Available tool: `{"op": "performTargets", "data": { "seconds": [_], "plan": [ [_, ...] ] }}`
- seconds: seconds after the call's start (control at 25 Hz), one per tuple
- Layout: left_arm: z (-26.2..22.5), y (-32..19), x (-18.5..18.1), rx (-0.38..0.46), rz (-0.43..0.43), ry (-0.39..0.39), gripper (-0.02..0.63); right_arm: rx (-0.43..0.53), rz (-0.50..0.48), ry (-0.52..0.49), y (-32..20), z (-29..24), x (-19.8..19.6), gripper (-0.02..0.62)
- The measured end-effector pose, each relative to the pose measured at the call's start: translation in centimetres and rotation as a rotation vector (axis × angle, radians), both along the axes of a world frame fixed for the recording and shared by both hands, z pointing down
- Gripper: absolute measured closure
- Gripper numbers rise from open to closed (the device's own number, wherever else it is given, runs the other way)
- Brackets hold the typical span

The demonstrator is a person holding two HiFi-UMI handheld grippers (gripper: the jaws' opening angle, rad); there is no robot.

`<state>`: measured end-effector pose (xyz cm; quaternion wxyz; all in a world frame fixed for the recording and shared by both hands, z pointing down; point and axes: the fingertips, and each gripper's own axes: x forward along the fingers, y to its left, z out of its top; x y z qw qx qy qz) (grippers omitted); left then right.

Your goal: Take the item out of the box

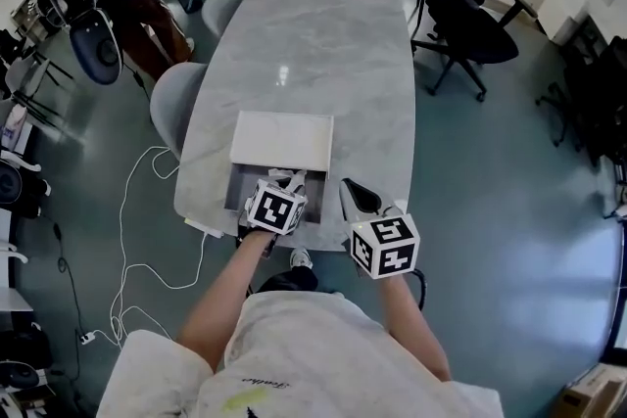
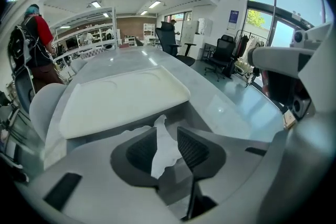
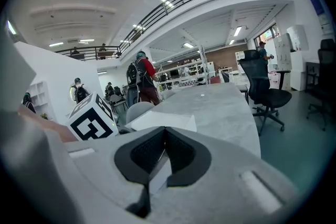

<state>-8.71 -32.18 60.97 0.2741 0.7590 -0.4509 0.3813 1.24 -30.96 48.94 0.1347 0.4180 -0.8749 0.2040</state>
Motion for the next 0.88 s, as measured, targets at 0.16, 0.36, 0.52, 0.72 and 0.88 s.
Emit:
{"op": "performTargets", "data": {
  "seconds": [0.16, 0.36, 0.52, 0.72, 0.88],
  "plan": [
    [0.8, -0.8, 0.1, -0.036, 0.026, -0.02, 0.485, -0.015, 0.017, 0.001, -0.9, 0.4, 0.3, 0.591],
    [1.9, -1.3, 0.3, -0.076, 0.056, -0.045, 0.469, -0.029, 0.032, 0.004, -1.9, 1.0, 0.5, 0.591],
    [1.9, -2.0, 0.6, -0.074, 0.089, -0.081, 0.469, -0.044, 0.038, 0.007, -2.4, 1.6, 0.7, 0.591],
    [2.5, -2.1, 0.5, -0.089, 0.098, -0.104, 0.471, -0.05, 0.062, 0.004, -2.9, 1.9, 0.8, 0.591],
    [2.7, -2.3, 0.5, -0.083, 0.11, -0.117, 0.498, -0.057, 0.069, -0.004, -3.2, 2.2, 0.9, 0.591]
  ]
}}
